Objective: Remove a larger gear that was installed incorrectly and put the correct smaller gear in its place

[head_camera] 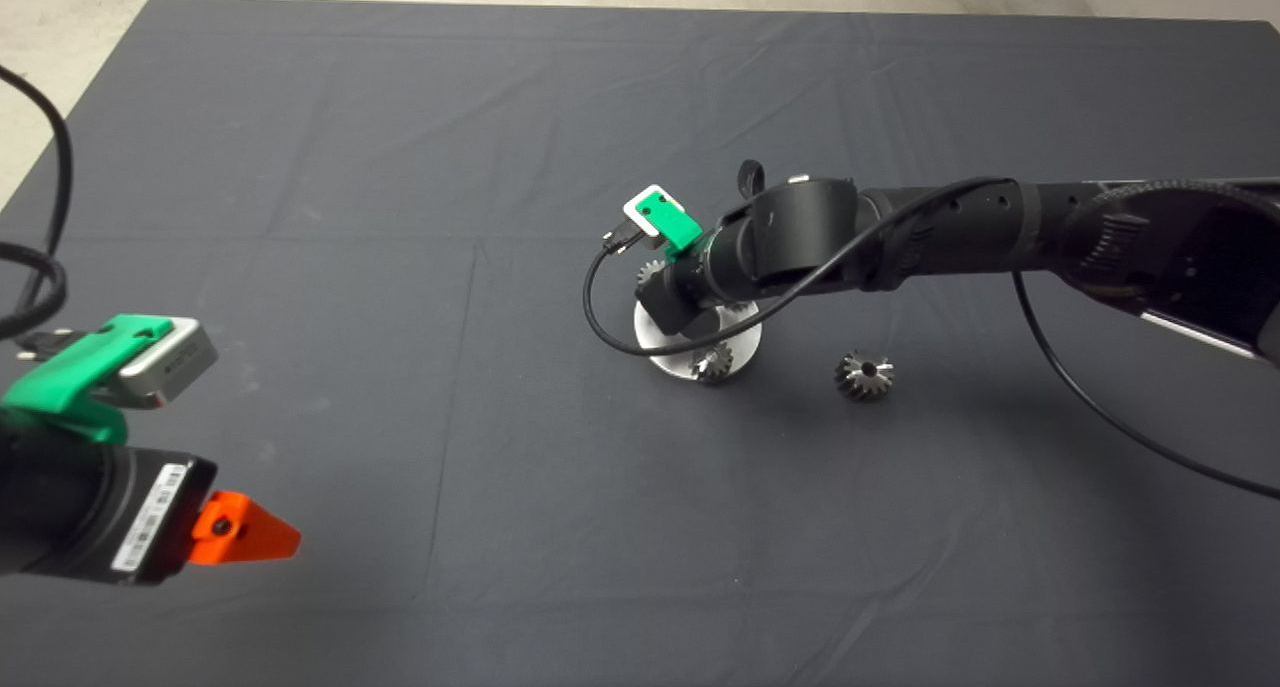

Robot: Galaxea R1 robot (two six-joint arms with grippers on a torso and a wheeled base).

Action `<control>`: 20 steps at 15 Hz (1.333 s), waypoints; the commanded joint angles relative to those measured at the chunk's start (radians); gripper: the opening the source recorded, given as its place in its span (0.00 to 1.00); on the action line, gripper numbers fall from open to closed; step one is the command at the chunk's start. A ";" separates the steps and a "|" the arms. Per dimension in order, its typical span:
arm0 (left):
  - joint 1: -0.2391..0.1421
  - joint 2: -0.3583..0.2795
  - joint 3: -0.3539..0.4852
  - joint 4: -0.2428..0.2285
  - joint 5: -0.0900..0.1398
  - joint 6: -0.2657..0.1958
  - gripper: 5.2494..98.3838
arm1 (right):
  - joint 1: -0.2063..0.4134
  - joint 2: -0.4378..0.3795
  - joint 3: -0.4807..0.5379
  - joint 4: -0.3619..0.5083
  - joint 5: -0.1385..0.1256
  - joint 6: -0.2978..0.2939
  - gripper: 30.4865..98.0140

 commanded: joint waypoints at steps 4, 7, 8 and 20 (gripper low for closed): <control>-0.007 0.001 0.010 -0.016 0.002 -0.005 1.00 | 0.022 0.003 0.007 -0.037 0.008 0.007 0.12; -0.007 0.001 0.010 -0.016 0.002 -0.005 1.00 | 0.019 0.003 0.006 -0.037 0.011 0.007 0.12; -0.007 0.001 0.010 -0.016 0.002 -0.005 1.00 | 0.017 0.003 0.005 -0.037 0.011 0.007 0.12; -0.007 0.001 0.010 -0.016 0.002 -0.005 1.00 | -0.006 0.003 -0.015 -0.038 0.011 -0.004 0.12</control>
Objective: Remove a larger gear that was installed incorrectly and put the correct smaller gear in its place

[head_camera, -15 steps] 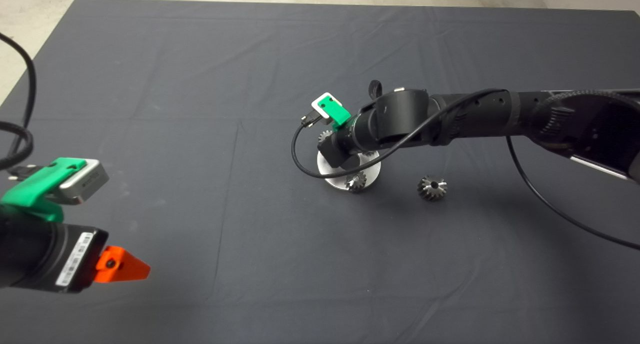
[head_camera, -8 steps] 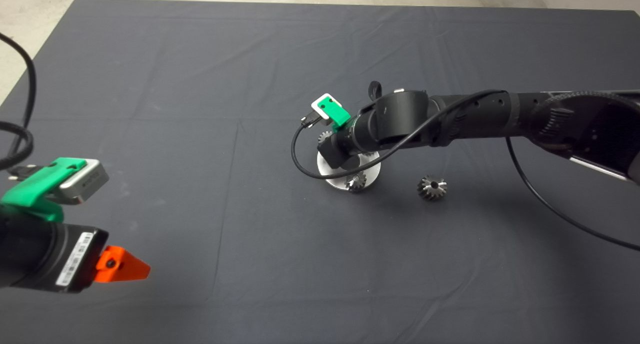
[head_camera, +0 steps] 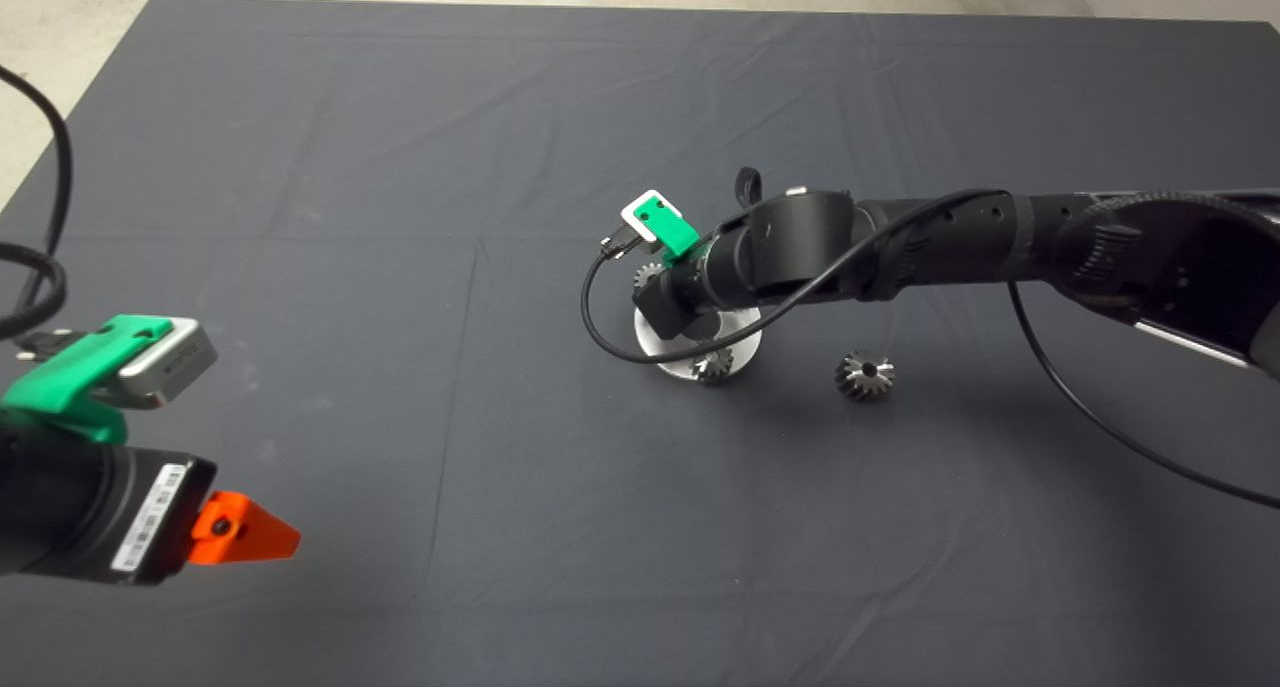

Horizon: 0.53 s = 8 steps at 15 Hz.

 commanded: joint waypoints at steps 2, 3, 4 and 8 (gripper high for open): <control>-0.007 0.001 0.010 -0.016 0.002 -0.005 1.00 | 0.012 0.005 -0.008 -0.014 -0.002 0.004 0.12; -0.007 0.001 0.010 -0.016 0.002 -0.005 1.00 | 0.012 0.006 -0.009 -0.014 0.000 0.007 0.12; -0.007 0.001 0.010 -0.016 0.002 -0.005 1.00 | 0.010 0.008 -0.011 -0.014 0.000 0.007 0.12; -0.007 -0.001 0.010 -0.016 0.002 -0.005 1.00 | 0.009 0.003 -0.011 -0.014 0.000 0.006 0.12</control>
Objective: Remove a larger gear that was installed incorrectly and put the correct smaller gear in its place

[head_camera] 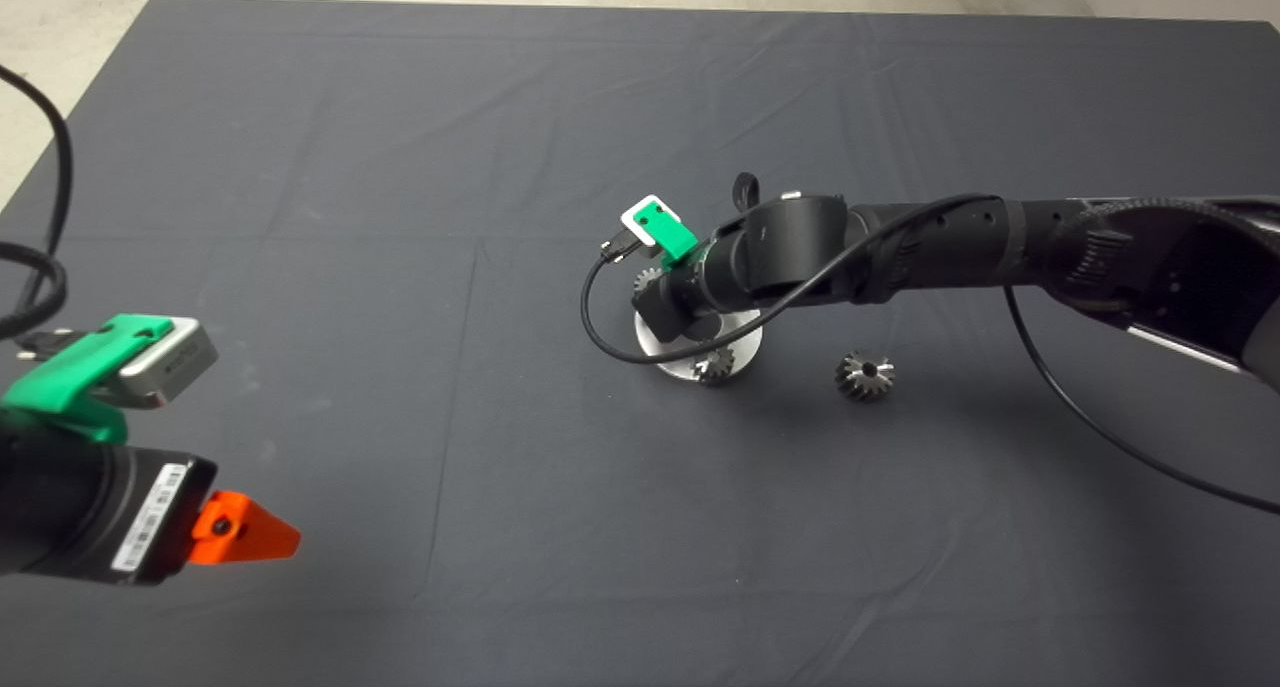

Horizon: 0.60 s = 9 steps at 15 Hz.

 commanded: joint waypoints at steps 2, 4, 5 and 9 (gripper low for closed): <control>-0.007 0.000 0.010 -0.016 0.002 -0.005 1.00 | 0.020 0.000 0.004 -0.014 -0.004 0.005 0.12; -0.007 0.000 0.010 -0.016 0.002 -0.005 1.00 | 0.020 0.000 0.004 -0.014 -0.004 0.005 0.12; -0.007 0.000 0.010 -0.016 0.002 -0.005 1.00 | 0.020 -0.002 0.004 -0.014 -0.006 0.006 0.14; -0.007 0.000 0.010 -0.016 0.002 -0.005 1.00 | 0.022 -0.005 0.012 -0.012 -0.007 0.006 0.19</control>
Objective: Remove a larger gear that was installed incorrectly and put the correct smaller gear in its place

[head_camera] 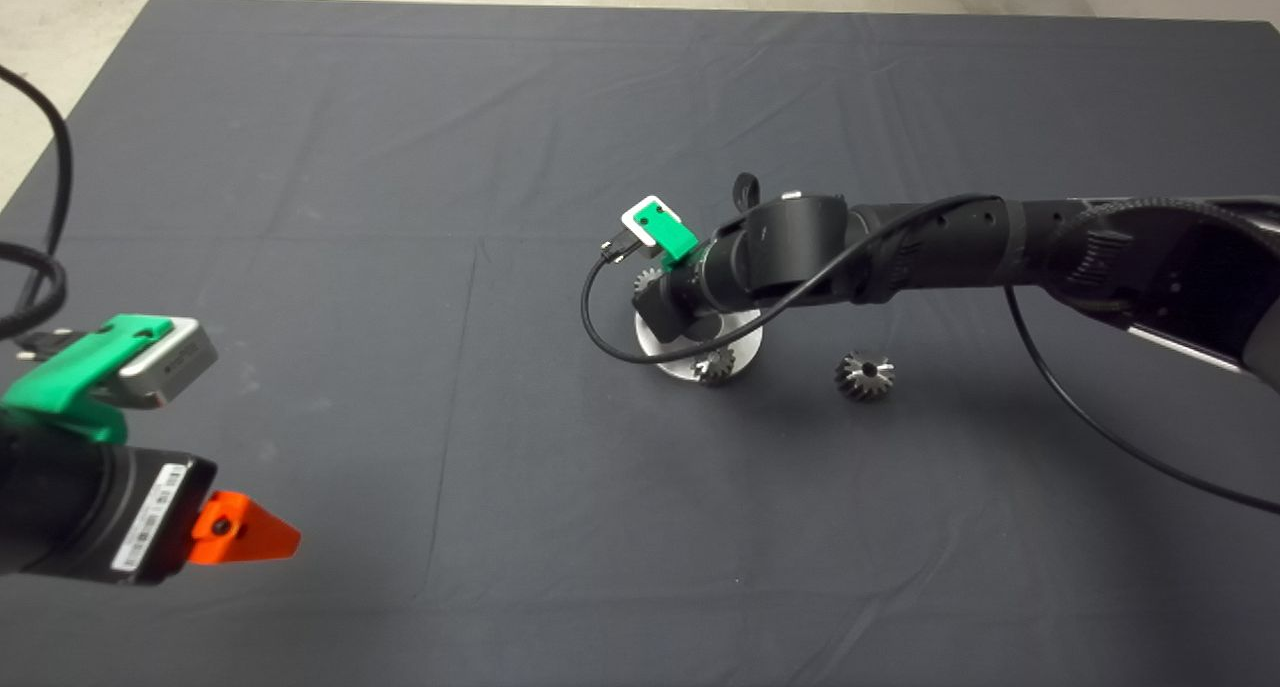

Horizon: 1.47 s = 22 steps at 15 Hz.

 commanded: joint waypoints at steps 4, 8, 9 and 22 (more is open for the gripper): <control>-0.007 0.001 0.010 -0.016 0.002 -0.005 1.00 | 0.072 -0.047 0.112 0.023 -0.008 0.010 0.27; -0.007 0.000 0.003 -0.016 0.003 -0.005 1.00 | 0.372 -0.263 0.261 0.458 0.039 0.033 0.34; -0.007 0.000 0.001 -0.014 0.005 -0.005 1.00 | 0.424 -0.313 0.295 0.550 0.039 0.035 0.34; -0.010 0.038 -0.005 -0.013 -0.015 0.021 1.00 | 0.500 -0.456 0.720 0.983 -0.100 0.417 0.63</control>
